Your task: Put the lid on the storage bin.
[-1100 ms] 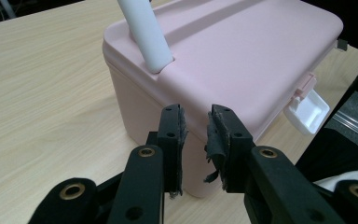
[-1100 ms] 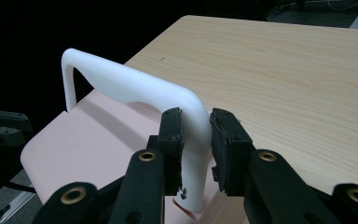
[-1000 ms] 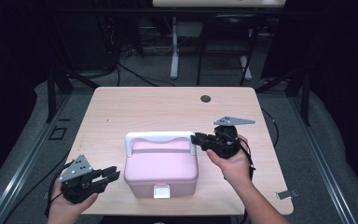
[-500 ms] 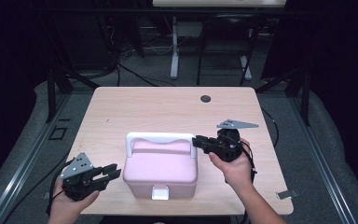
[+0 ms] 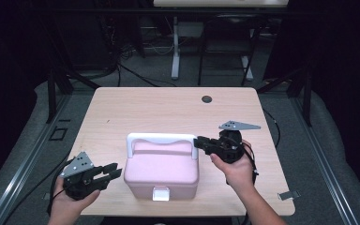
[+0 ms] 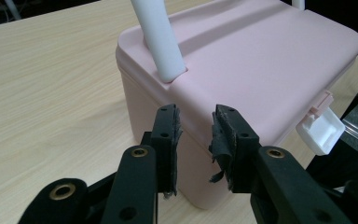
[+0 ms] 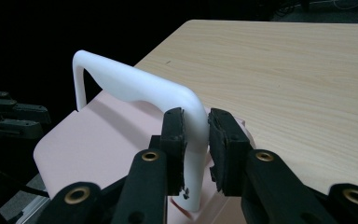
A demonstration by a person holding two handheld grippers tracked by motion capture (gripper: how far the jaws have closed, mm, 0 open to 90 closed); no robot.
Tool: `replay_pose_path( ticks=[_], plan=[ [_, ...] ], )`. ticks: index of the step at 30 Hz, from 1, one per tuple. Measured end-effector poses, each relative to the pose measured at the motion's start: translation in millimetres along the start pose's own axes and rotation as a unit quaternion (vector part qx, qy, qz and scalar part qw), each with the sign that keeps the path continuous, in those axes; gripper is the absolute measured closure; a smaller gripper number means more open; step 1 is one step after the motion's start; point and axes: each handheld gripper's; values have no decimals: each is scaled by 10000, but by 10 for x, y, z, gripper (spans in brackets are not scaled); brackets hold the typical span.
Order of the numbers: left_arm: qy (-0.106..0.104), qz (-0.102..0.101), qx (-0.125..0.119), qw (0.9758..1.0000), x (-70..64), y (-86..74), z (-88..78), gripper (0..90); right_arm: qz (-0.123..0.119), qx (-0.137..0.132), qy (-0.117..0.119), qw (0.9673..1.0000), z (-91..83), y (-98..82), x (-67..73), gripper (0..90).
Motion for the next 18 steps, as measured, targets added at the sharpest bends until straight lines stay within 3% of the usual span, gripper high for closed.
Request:
replay_pose_path(
  ticks=[3,18],
  plan=[
    [-6,-5,38,10000,13,4,-2,684,-34,13,-88,10000,0,-8,7,744],
    [6,-105,-19,9999,68,56,32,658,218,-86,-57,9997,-56,-92,-85,717]
  ],
)
Point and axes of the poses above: each handheld gripper's, and its own axes: z roughly forward along the jaws, y roughly out of its top, x roughly to its left, and after that the axes turned 7 degrees about -y, right-handed
